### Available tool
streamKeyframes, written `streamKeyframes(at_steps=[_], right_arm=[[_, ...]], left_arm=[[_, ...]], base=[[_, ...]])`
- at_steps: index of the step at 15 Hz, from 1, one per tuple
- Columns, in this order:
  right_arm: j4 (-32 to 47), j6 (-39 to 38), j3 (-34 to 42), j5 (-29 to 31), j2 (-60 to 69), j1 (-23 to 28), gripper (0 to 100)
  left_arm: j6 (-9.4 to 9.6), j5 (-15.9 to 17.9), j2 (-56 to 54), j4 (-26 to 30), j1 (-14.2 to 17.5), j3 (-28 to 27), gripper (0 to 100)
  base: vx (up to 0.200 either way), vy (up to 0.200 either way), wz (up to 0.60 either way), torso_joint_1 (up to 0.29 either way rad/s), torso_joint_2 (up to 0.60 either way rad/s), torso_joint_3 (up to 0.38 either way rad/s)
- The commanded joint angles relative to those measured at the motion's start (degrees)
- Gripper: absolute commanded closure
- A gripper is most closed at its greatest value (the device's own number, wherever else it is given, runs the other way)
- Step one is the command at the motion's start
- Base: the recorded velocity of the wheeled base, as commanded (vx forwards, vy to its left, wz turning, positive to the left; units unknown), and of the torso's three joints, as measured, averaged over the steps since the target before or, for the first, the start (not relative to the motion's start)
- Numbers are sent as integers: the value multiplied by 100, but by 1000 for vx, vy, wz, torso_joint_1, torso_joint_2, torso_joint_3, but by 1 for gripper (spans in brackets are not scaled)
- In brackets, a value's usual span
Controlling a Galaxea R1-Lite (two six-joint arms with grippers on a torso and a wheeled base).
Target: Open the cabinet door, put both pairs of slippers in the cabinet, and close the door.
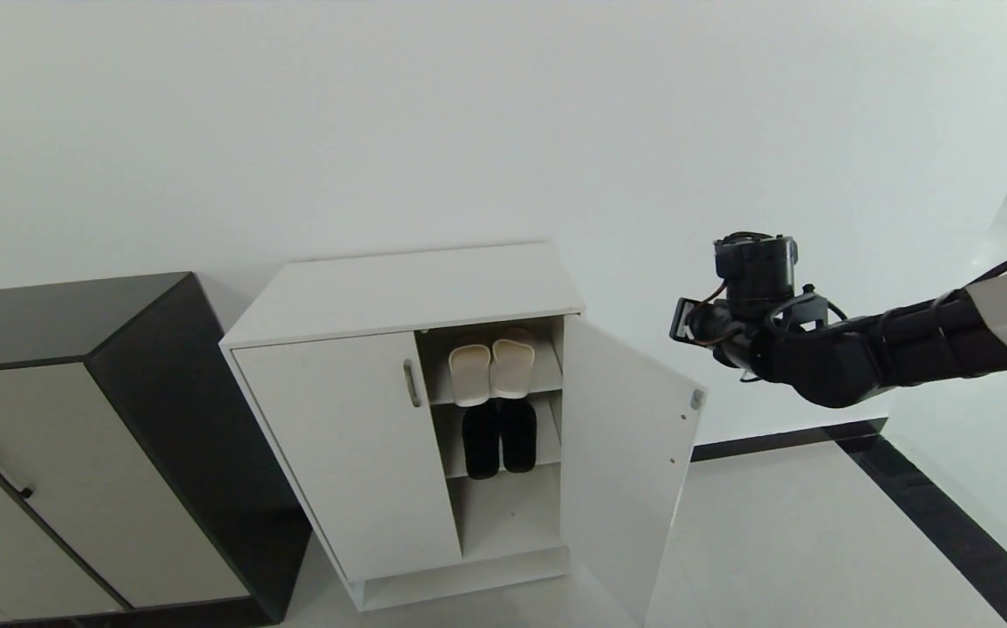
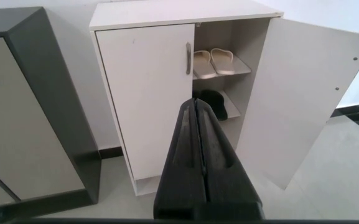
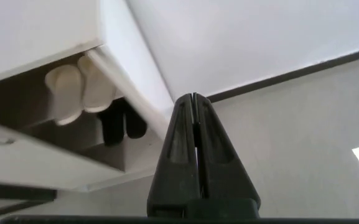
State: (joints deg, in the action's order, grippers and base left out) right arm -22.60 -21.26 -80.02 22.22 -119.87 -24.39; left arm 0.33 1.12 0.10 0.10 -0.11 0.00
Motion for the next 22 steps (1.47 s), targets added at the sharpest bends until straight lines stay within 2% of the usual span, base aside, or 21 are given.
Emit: streamKeyframes(at_steps=[1,12,22], right_arm=[[-7,-45,-216,1,-476,145,100],[142,-36,-198,-78,-950,137,100],[151,-54,804,-78,-124,-1041,100]], left_arm=[[2,2,8,-1,-7,0,100],[-15,2,8,-1,-7,0,100],[-15,2,8,-1,2,0,100]], base=[[0,0,0,0,0,0],[0,0,0,0,0,0],[0,0,0,0,0,0]])
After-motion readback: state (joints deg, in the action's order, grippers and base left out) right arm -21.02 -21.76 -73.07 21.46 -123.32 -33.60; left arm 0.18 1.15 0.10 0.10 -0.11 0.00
